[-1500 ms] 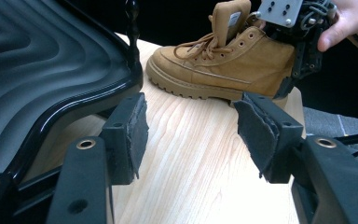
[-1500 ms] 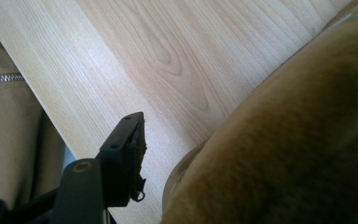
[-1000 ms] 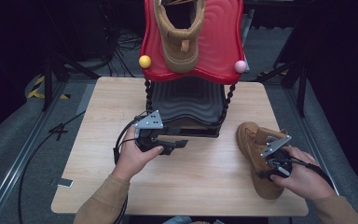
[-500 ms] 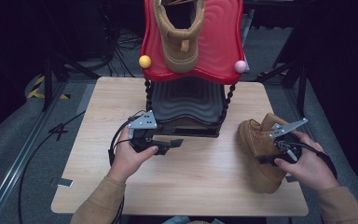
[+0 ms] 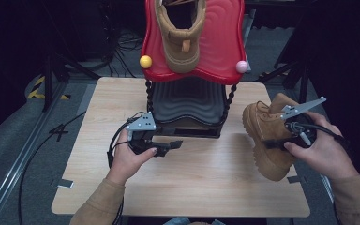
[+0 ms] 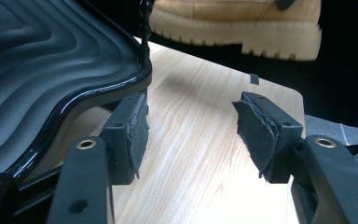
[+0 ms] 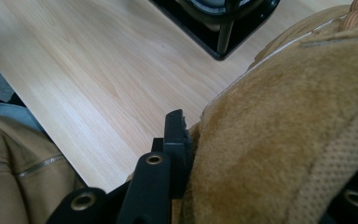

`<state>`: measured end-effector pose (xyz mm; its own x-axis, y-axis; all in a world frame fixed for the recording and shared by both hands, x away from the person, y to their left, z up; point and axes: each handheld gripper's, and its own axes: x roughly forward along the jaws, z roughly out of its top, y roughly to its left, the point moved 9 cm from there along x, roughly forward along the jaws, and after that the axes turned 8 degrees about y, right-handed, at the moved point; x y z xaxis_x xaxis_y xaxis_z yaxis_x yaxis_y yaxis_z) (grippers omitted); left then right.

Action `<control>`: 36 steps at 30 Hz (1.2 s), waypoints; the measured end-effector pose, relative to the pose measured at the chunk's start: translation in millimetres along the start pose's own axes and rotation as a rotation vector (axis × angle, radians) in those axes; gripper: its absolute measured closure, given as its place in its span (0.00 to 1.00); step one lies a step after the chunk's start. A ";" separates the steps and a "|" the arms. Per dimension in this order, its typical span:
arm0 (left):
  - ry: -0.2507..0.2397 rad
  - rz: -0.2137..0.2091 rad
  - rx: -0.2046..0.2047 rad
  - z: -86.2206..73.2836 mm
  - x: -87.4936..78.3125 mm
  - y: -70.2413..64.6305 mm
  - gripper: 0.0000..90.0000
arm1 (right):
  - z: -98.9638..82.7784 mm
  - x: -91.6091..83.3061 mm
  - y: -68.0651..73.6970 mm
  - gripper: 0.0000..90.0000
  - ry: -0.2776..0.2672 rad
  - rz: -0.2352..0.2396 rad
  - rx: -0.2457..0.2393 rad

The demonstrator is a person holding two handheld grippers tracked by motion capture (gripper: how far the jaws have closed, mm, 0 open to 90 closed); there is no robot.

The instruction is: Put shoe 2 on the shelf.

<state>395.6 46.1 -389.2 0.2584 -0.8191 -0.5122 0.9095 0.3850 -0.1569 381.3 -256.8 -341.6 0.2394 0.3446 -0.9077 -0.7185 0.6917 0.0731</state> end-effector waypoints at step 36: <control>0.019 -0.040 0.021 -2.3 -0.8 4.2 0.47 | 124.6 -136.1 1.7 0.86 -0.112 -0.180 -0.055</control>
<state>398.4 49.4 -391.5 0.2153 -0.8257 -0.5214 0.9258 0.3425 -0.1601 428.9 -223.5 -166.4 0.4359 0.2897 -0.8521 -0.6915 0.7138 -0.1111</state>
